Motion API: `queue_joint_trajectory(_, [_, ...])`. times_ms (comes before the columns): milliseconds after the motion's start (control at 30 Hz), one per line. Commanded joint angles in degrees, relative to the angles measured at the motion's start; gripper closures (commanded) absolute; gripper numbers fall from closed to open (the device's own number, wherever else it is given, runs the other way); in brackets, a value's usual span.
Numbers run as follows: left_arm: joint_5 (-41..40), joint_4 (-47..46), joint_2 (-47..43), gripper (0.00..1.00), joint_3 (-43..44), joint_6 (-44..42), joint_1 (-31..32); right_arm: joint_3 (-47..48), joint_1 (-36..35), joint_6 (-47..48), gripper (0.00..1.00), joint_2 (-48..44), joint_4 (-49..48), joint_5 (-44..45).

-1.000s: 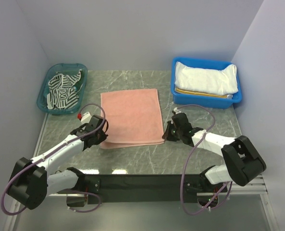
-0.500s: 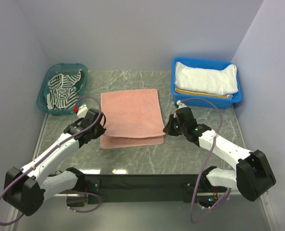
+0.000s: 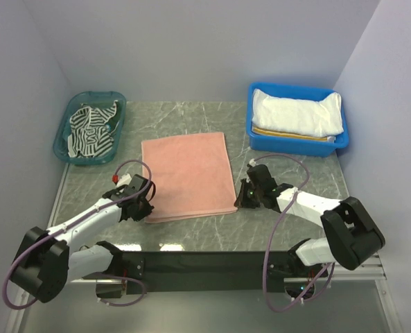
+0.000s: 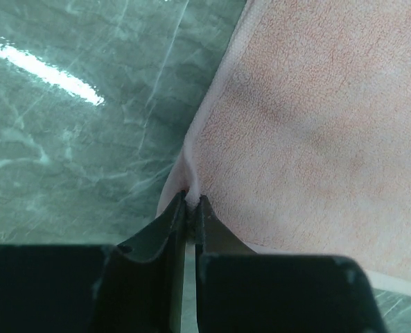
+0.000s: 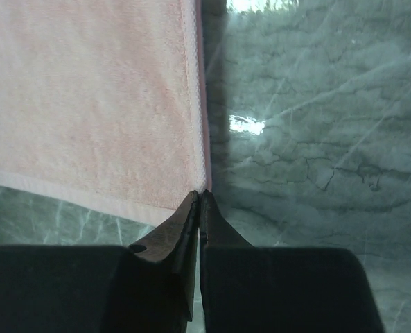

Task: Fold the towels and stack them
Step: Fold the towel

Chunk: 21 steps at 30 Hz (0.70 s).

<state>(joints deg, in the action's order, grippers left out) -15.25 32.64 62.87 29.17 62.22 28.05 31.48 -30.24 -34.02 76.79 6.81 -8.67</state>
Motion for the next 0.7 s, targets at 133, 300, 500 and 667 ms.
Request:
queue_joint_trajectory(133, [-0.22, -2.85, 2.96, 0.95, -0.95, 0.1, -0.02, -1.16, -0.08, -0.52, 1.0, 2.48, -3.82, 1.98])
queue_joint_trajectory(300, [-1.19, -2.24, 2.78, 0.96, -0.26, 0.19, 0.07, -0.2, -0.08, 0.0, 1.0, 2.57, -2.95, 2.6])
queue_joint_trajectory(500, [-5.4, 7.07, -0.38, 0.96, 10.37, -1.13, 0.07, 4.72, -0.08, 1.32, 1.0, -3.65, 3.55, 3.66])
queue_joint_trajectory(667, [-6.46, 15.24, -6.16, 0.96, 16.27, -0.61, 0.07, 6.92, -0.35, 1.33, 1.0, -10.16, 9.35, 1.64])
